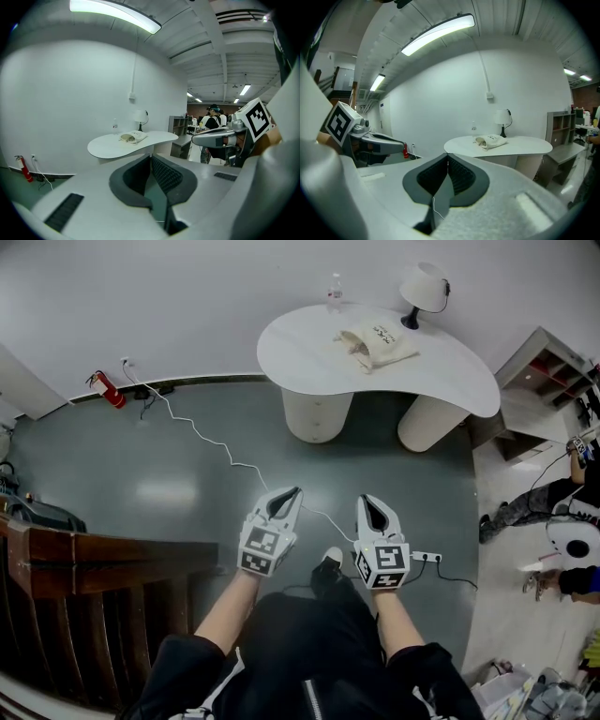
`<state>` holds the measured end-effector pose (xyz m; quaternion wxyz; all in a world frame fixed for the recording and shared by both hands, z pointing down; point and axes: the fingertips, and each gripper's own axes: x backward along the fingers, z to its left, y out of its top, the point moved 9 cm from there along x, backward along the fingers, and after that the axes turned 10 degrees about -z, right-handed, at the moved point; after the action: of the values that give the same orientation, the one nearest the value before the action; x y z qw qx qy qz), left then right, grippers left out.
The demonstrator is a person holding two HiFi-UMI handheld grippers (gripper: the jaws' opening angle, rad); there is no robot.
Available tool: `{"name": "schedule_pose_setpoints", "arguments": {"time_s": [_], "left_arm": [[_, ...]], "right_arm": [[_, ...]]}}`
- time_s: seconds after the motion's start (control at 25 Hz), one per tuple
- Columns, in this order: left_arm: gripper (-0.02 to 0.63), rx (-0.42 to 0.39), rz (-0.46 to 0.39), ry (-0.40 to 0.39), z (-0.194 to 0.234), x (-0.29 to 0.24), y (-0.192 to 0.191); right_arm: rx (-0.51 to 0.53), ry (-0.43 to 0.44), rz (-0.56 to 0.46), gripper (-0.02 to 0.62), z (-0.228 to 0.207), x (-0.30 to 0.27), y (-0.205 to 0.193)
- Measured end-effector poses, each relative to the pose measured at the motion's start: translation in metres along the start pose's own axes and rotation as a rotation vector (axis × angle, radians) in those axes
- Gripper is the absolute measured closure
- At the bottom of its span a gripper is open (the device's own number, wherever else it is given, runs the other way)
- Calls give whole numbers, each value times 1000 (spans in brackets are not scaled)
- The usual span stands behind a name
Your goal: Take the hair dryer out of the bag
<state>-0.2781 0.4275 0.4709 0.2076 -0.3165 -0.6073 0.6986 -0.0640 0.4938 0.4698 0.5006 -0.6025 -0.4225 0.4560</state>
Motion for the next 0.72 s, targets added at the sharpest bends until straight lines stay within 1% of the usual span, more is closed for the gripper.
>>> {"name": "schedule_pose_setpoints", "arguments": {"time_s": [0.4,0.72], "left_arm": [[583,-26,11,45,-21,-66,16],[583,-22,21,51,-27,-95,17]], "right_arm": [[-6,51,-11,589,-72,-17,14],[-13,62,-5,590,-98,-29,13]]}}
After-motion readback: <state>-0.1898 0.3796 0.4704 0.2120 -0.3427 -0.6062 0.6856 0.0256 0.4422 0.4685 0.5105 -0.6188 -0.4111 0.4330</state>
